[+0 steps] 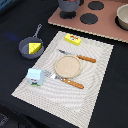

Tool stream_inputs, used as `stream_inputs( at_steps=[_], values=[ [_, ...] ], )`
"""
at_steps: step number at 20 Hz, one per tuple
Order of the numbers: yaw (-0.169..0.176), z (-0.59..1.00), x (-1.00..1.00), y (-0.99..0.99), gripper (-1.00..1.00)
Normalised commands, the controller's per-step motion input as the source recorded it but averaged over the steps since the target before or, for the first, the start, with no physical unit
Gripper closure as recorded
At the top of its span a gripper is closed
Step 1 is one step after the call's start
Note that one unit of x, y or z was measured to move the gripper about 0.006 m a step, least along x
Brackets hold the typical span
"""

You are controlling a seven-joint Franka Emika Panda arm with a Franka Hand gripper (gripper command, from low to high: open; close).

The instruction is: Interact with the objects in diverse but meaningful ways.

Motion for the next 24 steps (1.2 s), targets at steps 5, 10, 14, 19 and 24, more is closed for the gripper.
stream_inputs(
  at_steps=[5,10,14,19,24],
  values=[
    [0.015,-0.36,-0.24,0.01,1.0],
    [0.024,-0.29,-0.26,0.03,1.0],
    [0.03,-0.19,-0.24,0.06,-1.0],
    [0.03,0.56,-0.13,0.18,-1.0],
    [0.011,0.79,-0.11,0.17,-1.0]
  ],
)
